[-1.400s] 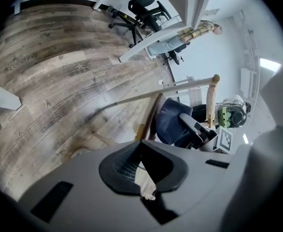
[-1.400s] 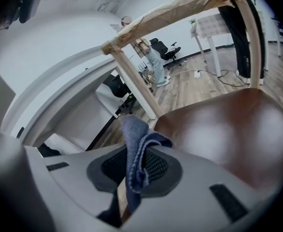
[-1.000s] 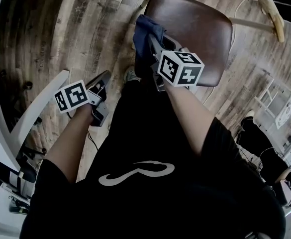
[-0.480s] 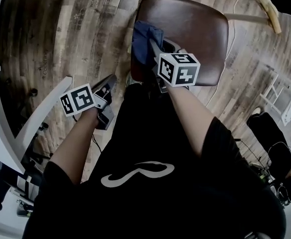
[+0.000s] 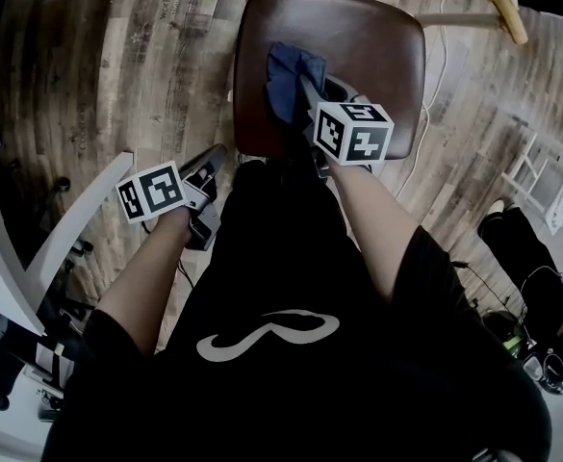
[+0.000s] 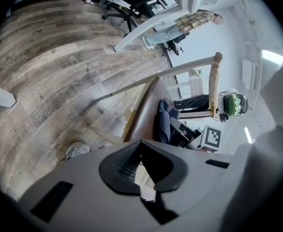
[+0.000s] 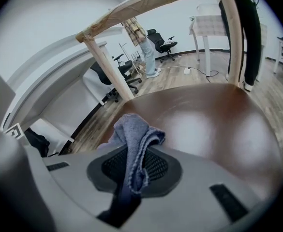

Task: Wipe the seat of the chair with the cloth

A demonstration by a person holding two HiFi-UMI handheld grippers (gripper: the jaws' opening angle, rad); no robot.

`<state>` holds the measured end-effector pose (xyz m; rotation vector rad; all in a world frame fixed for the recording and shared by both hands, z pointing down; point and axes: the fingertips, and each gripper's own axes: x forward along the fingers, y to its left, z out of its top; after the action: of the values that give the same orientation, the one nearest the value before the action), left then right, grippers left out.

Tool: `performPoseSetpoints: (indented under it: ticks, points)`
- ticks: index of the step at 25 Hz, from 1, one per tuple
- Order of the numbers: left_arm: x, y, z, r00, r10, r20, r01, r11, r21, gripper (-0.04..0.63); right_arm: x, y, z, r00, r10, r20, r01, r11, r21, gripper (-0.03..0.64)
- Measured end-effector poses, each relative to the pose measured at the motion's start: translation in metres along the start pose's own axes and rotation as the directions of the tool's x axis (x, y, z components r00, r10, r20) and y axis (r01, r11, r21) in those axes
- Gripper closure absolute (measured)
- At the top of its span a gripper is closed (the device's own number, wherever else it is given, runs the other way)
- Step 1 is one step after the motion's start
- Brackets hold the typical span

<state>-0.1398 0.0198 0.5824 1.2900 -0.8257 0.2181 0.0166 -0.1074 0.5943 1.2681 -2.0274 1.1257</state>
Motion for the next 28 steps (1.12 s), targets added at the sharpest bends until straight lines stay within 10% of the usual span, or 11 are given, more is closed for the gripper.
performPoseSetpoints:
  ticks: [28]
  points:
    - [0.082, -0.067, -0.054, 0.999, -0.002, -0.047, 0.003, 1.0, 0.017, 0.583, -0.072, -0.154, 0.004, 0.992, -0.12, 0.046, 0.117, 0.991, 0.068, 0.563]
